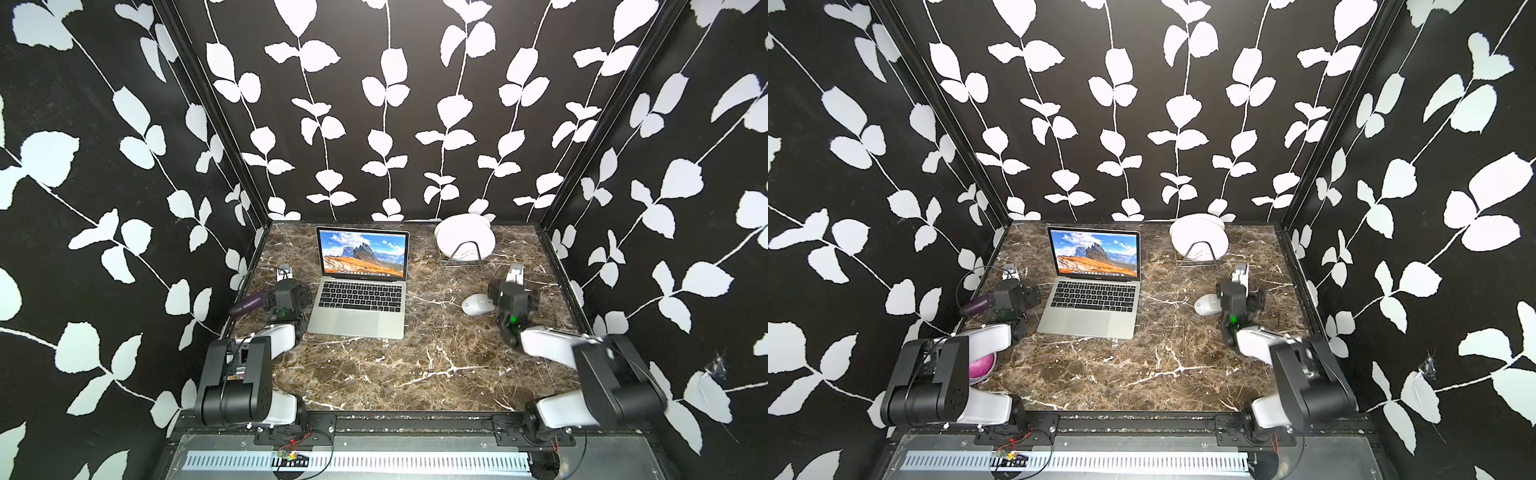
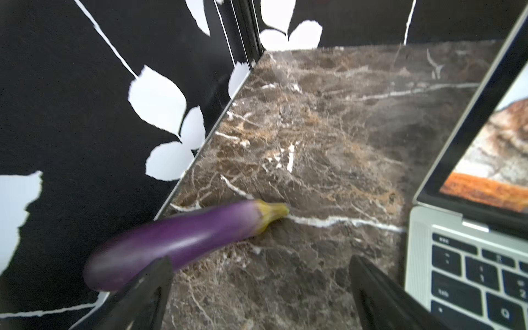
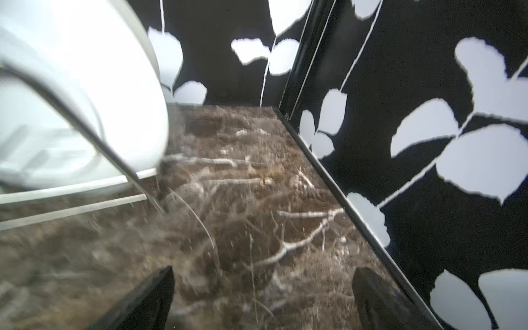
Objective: Insert the wireless mouse receiver into the laptop
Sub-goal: Reset both arms
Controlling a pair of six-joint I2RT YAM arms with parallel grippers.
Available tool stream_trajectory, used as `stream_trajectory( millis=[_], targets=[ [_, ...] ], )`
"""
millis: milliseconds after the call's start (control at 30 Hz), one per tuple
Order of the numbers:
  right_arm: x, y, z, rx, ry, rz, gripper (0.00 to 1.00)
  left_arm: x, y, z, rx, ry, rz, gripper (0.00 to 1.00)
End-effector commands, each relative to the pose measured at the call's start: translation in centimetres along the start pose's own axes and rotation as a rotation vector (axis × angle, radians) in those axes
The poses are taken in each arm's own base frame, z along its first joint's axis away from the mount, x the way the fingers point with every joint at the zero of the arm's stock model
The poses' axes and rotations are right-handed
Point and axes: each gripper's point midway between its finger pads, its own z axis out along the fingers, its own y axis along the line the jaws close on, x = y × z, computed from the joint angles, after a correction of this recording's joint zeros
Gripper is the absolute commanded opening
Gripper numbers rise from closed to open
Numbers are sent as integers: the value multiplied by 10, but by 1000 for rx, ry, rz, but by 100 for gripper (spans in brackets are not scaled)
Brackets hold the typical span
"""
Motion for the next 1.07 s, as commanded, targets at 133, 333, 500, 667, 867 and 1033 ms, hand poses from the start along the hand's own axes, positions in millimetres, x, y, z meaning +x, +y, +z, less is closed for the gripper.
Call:
stream_trajectory(
  millis=[133, 333, 500, 667, 867, 1033],
  targets=[
    [72, -1, 12, -108, 21, -74, 99, -9, 9, -18, -29, -116, -47, 98],
    [83, -5, 24, -160, 31, -22, 100, -9, -13, -38, 73, -200, -121, 98],
    [83, -13, 19, -121, 9, -6, 100, -5, -54, -17, 247, -218, -9, 98],
    [84, -7, 23, -145, 45, -23, 100, 1, -61, -6, 228, -180, 21, 98],
    [82, -3, 24, -167, 40, -28, 100, -5, -68, -6, 263, -185, 44, 99],
    [83, -3, 22, -172, 39, -26, 100, -3, -79, -5, 316, -167, 75, 99]
  ],
)
